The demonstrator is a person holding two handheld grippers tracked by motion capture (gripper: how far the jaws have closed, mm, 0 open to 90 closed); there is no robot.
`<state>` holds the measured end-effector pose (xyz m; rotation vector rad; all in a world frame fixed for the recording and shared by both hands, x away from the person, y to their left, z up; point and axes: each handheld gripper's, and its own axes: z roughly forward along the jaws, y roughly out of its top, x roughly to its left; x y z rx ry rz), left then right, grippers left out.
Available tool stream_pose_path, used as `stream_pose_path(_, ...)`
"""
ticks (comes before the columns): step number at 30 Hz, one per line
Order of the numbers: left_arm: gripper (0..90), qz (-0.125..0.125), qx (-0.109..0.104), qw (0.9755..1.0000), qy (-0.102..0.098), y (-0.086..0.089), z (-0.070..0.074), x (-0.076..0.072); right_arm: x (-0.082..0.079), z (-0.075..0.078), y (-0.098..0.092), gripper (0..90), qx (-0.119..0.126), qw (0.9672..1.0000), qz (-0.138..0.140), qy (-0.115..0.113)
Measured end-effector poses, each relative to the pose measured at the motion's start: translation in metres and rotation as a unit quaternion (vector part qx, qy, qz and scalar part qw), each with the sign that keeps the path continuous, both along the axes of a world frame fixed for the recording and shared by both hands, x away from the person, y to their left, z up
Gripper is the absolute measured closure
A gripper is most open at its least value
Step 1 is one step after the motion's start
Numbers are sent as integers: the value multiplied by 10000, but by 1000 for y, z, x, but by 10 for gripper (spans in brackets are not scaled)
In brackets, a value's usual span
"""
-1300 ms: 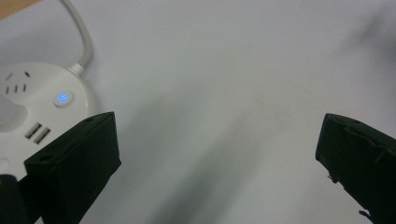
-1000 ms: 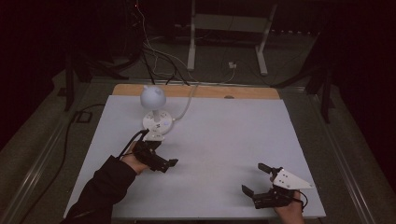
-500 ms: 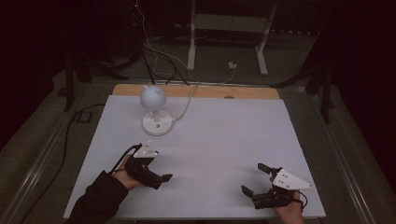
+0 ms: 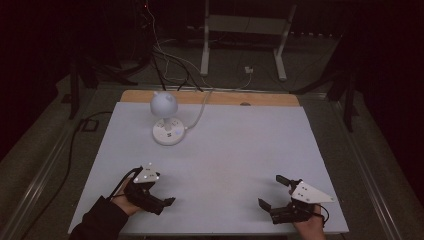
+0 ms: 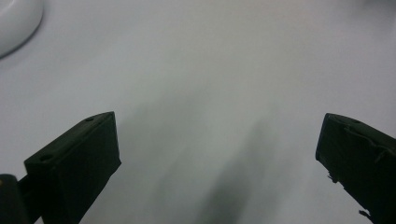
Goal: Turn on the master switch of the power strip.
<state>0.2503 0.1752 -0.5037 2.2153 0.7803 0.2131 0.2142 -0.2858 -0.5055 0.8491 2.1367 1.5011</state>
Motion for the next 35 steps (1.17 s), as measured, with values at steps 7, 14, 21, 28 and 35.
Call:
stream_pose_path(7, 2, 81, -36, 10000, -39, 13, -4, -9, 0, 0, 0, 1, -21, 10000, 4, 5)
stream_pose_path(14, 3, 154, 10, 9998, -99, 21, -13, -18, 0, 0, 0, 1, -31, 10000, 2, 3)
stream_pose_path(21, 3, 292, 57, 9995, -109, 30, -23, -26, 0, 0, -1, 1, -41, 10000, 2, -2)
stream_pose_path(28, 3, 366, -83, 9992, -122, 33, -25, -27, 0, 0, -1, 1, -58, 10000, 19, -13)
stream_pose_path(35, 3, 302, -89, 9994, -130, 31, -26, -26, 0, 0, 0, 0, -78, 10000, 37, -15)
